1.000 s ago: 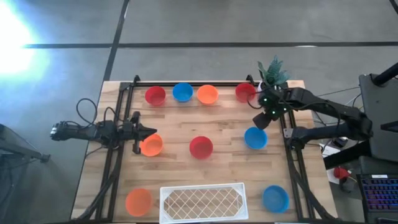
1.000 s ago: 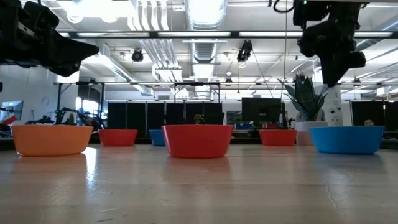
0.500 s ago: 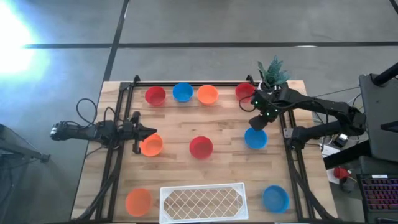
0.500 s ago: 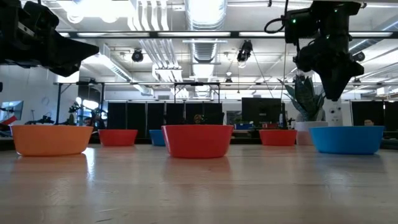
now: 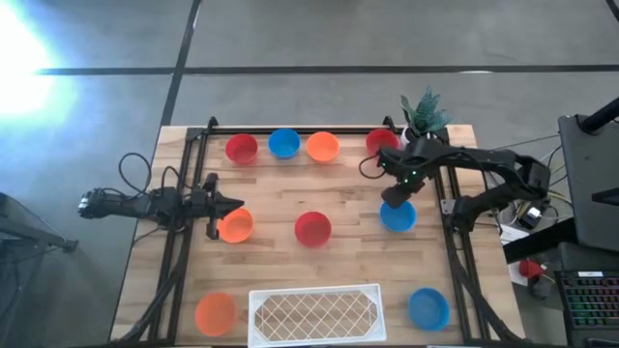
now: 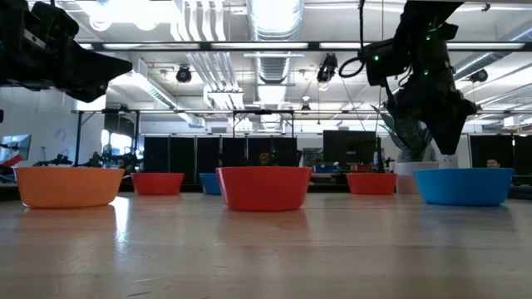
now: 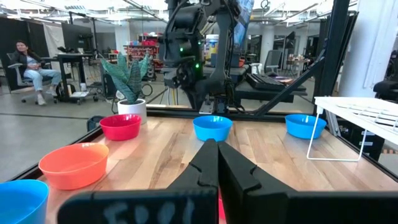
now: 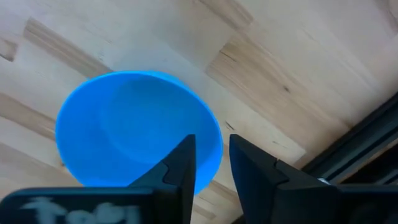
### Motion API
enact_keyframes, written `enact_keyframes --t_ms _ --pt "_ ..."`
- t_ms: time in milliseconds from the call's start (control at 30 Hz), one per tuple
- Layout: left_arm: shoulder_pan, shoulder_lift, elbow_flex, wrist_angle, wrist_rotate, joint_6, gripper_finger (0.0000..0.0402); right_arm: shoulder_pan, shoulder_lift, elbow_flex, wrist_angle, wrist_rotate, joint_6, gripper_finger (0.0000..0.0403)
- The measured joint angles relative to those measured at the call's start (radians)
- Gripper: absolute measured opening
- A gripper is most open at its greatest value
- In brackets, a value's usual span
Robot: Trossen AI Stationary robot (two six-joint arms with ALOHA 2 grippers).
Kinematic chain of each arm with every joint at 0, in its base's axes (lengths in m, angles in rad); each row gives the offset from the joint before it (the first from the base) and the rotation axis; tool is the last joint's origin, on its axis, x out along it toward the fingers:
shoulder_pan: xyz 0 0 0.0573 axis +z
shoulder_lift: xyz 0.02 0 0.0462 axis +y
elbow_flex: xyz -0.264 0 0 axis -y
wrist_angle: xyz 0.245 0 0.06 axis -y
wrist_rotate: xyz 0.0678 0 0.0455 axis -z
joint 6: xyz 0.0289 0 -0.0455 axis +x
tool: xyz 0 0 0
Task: Pick & Place Mini bowls
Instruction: Put the middle blue bowl on the shelf
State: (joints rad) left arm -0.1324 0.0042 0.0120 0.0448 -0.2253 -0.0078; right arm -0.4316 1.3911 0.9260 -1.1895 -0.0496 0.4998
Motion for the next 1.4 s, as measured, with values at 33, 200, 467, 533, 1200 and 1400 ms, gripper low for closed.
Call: enact_keyframes --t_ms 33,200,467,533,1200,1400 --pt "0.000 0.000 0.000 0.000 0.000 0.000 0.0000 0.001 0.009 0.000 0.004 0.000 -0.007 0.0089" --pt "0.000 0.000 0.000 0.000 0.000 0.000 0.0000 0.009 0.045 0.000 0.035 0.001 -0.037 0.0084" --pt "0.000 0.000 0.000 0.000 0.000 0.000 0.0000 0.021 0.060 -0.001 0.049 0.026 -0.049 0.0086" --pt "0.000 0.000 0.000 0.000 0.000 0.000 0.0000 0.027 0.062 -0.001 0.050 0.026 -0.052 0.0088" --pt "0.000 0.000 0.000 0.000 0.000 0.000 0.0000 0.061 0.067 -0.081 0.133 0.032 -0.099 0.0078" --pt "0.000 0.000 0.000 0.000 0.000 0.000 0.0000 0.061 0.057 -0.083 0.135 0.032 -0.111 0.0075"
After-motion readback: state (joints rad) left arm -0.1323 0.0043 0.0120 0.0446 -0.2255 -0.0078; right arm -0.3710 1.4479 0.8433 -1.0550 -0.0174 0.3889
